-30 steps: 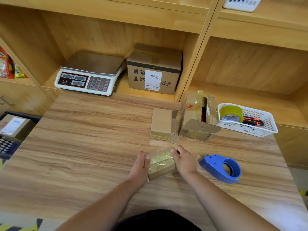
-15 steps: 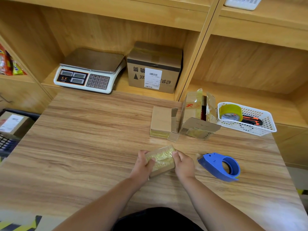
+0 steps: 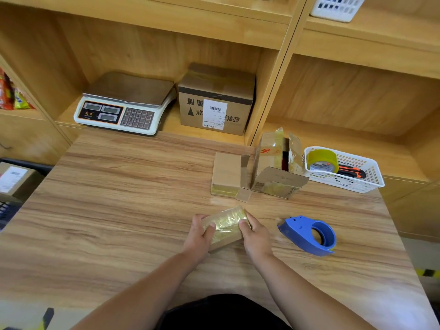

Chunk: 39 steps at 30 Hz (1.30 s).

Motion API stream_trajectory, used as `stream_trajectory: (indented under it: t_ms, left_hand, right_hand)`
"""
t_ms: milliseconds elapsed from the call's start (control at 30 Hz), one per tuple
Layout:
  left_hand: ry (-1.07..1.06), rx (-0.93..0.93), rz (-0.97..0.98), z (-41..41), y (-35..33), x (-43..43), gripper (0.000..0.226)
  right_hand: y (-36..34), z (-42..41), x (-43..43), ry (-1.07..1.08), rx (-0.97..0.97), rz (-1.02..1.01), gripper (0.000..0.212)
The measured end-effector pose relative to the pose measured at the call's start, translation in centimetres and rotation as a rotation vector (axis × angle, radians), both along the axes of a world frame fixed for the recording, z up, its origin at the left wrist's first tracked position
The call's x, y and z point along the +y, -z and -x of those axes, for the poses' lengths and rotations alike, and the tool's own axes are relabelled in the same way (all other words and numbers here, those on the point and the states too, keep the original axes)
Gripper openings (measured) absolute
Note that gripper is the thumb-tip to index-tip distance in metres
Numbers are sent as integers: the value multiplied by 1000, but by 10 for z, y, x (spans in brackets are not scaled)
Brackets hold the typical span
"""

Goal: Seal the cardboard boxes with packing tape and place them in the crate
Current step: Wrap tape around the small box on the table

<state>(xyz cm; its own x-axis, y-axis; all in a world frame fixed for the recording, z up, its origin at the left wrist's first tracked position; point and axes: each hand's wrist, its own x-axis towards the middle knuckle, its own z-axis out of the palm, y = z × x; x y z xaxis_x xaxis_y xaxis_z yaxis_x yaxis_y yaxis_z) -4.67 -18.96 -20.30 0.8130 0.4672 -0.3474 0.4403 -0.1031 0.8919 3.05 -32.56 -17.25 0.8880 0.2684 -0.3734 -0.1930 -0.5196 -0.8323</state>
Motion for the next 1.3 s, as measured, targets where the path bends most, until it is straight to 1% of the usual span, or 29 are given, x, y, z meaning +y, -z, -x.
stream_trajectory:
  t_ms: [67,133,267,367,467,500,567,633,667,700,733,767,800,900,933,967,1033,1100,1200,1267,1300]
  left_hand:
    - [-32,-5,13,7,-2,4,19]
    - [-55,12,-28,14,-3,11,18]
    - [-25,33,-101,21,-7,26,17]
    - [-34,21,-84,20,-12,29,25]
    - [-48,19,-62,15,-16,31,32]
    - [-44,25,-76,14,-18,31,34]
    - [-37,22,-81,10,-21,31,34]
    - [-56,-11,-21,6,-26,29,23]
    - [-84,-29,28,4,-28,27,16]
    - [-122,-44,84,2,-31,25,7]
    - [-154,-58,133,0,-34,24,4]
    - [-170,-68,166,-1,-36,23,9]
    - [-169,-74,194,-2,-38,23,14]
    - [-111,-118,296,-4,-46,23,17]
    - [-67,-138,330,-6,-48,25,23]
    - [-11,-152,340,-7,-50,26,36]
    - [114,-139,265,-9,-51,32,63]
    - [225,-104,151,-10,-52,39,79]
    - [424,-80,-109,-13,-50,51,93]
    - [561,-73,-262,-19,-49,57,95]
    - [611,-59,-306,-22,-49,59,93]
  right_hand:
    - [-2,5,2,-30,-64,21,45]
    - [-7,7,6,-66,-156,50,43]
    - [-16,11,14,-196,-355,34,41]
    - [-22,11,16,-283,-443,30,38]
    - [-25,9,13,-254,-421,-17,39]
    - [-26,8,12,-233,-414,-10,43]
    - [-25,4,10,-205,-370,37,57]
    - [-26,2,11,-162,-209,34,73]
    - [-26,1,12,-126,-113,-4,76]
    - [-27,1,13,-102,-46,-48,72]
    - [-28,0,14,-92,-24,-64,66]
    - [-28,-1,14,-100,-36,-52,65]
    - [-29,-2,14,-120,-59,-33,69]
    - [-31,-4,13,-243,-140,46,99]
    - [-31,-5,13,-291,-163,59,104]
    - [-31,-6,14,-336,-181,63,107]
    - [-29,-7,14,-407,-193,73,107]
    - [-27,-9,14,-437,-185,77,104]
    - [-24,-11,13,-421,-192,43,93]
    - [-23,-12,14,-398,-190,9,85]
    - [-22,-12,14,-380,-184,-9,80]
